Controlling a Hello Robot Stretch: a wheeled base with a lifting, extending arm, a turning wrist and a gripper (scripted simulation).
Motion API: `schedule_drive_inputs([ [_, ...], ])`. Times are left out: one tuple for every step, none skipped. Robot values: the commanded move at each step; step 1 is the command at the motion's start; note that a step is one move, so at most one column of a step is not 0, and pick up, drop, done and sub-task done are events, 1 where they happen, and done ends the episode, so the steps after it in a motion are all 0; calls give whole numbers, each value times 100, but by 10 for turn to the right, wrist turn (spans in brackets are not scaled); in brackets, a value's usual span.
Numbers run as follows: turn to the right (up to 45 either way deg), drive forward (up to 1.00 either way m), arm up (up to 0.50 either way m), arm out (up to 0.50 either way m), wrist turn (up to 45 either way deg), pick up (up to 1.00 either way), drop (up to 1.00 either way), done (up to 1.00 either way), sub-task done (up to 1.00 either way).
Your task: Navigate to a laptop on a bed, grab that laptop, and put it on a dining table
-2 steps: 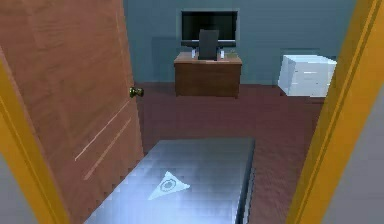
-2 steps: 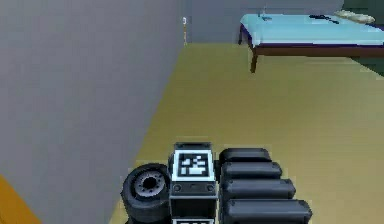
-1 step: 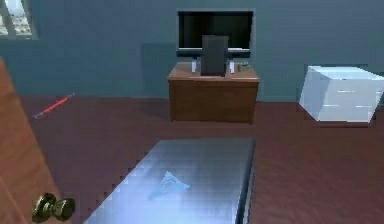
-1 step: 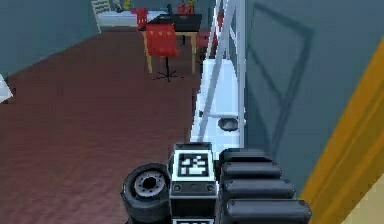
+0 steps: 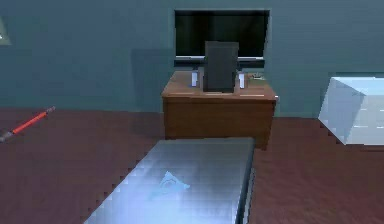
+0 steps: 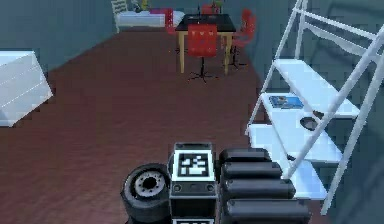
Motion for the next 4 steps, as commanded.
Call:
schedule_drive_inputs([
  [-330,0,0,0,0,0,0,0,0],
  [0,30,0,0,0,0,0,0,0],
  [-330,0,0,0,0,0,0,0,0],
  [0,100,0,0,0,0,0,0,0],
])
